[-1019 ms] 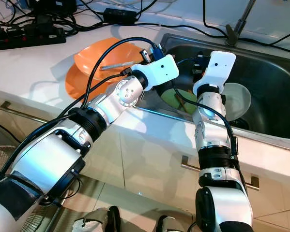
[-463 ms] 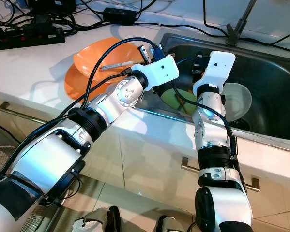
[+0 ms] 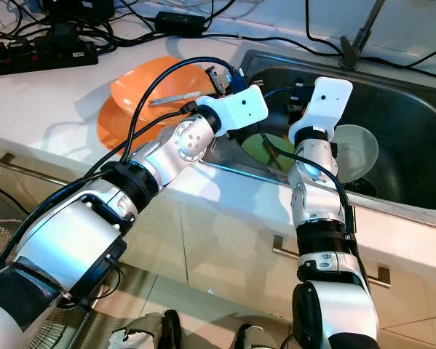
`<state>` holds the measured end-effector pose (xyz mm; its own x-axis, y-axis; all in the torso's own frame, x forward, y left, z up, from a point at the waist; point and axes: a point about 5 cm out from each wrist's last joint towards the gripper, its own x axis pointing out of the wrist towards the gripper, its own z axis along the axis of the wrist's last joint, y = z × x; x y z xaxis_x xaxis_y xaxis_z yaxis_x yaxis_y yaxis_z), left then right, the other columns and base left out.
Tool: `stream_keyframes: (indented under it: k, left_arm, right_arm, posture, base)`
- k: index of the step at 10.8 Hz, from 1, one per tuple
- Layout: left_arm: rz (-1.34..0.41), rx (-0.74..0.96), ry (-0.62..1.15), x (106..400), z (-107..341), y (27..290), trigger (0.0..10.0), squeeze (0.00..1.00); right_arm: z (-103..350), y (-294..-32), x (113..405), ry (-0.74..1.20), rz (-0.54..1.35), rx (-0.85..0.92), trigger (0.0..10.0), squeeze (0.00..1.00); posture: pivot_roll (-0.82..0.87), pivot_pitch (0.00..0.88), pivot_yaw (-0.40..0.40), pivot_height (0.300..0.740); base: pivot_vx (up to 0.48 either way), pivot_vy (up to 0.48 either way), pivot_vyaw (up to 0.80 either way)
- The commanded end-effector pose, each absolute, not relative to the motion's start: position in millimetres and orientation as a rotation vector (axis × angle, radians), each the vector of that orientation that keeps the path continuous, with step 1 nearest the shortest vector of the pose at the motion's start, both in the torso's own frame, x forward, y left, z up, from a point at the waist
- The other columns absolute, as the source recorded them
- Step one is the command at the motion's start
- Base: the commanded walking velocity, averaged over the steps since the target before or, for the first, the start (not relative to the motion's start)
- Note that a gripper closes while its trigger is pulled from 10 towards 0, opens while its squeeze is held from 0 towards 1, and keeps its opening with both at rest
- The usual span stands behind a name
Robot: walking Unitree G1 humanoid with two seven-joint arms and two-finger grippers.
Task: Kitchen organization
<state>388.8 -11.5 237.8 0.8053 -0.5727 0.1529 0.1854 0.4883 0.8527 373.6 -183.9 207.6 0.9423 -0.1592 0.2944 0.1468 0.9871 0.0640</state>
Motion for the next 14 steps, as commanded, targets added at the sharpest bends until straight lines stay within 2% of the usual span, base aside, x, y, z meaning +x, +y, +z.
stream_keyframes:
  k: [1,2,3,4,9,14]
  left_arm:
    - [-0.44,0.961,-0.515,389.7,252.6,-12.0,0.0,0.0]
    - [-0.414,0.922,-0.552,390.1,263.6,-10.7,6.7,0.0]
    - [-0.452,0.868,-0.599,385.7,270.5,-15.0,10.0,0.0]
    - [-0.489,0.863,-0.617,382.5,270.0,-18.4,10.0,1.0]
    - [-0.516,0.828,-0.615,380.9,267.2,-12.2,10.0,1.0]
    - [-0.489,0.688,-0.669,373.6,274.7,-5.6,10.0,1.0]
  right_arm:
    - [205.1,-186.5,372.3,-0.302,-0.168,0.051,10.0,0.0]
    - [205.3,-187.5,372.3,-0.303,-0.172,0.051,10.0,0.0]
    - [205.5,-190.3,372.1,-0.304,-0.18,0.05,10.0,0.0]
    - [206.4,-191.6,372.1,-0.307,-0.184,0.052,10.0,1.0]
    - [210.8,-194.8,373.9,-0.315,-0.197,0.047,10.0,1.0]
    - [212.4,-193.2,375.0,-0.323,-0.182,0.053,10.0,1.0]
  posture:
    - [0.03,0.062,0.0,0.74]
    - [0.03,0.065,0.002,0.74]
    - [0.03,0.072,0.004,0.74]
    - [0.03,0.076,0.005,0.74]
    - [0.04,0.087,0.005,0.74]
    - [0.05,0.089,0.002,0.74]
  base:
    - [0.0,0.0,0.0]
    - [0.0,0.0,0.0]
    - [0.0,0.0,0.0]
    - [0.0,0.0,0.0]
    - [0.0,0.0,0.0]
    - [0.0,0.0,0.0]
